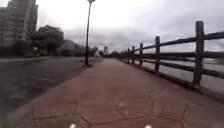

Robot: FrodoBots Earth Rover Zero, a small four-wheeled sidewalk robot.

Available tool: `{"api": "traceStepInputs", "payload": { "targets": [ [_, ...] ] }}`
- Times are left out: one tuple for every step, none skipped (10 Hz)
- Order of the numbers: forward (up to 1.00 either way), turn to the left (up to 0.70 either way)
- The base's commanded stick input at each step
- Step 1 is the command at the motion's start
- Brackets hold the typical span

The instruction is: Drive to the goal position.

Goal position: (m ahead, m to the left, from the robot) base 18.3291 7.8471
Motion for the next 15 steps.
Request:
{"api": "traceStepInputs", "payload": {
  "targets": [
    [0.84,0.00],
    [0.84,0.00],
    [0.84,0.00],
    [0.84,0.00],
    [0.84,0.00],
    [0.84,0.00],
    [0.84,0.00],
    [0.84,-0.14],
    [0.84,-0.33],
    [0.84,-0.33],
    [0.84,-0.33],
    [0.84,-0.33],
    [0.84,-0.33],
    [0.84,-0.33],
    [0.84,-0.33]
  ]
}}
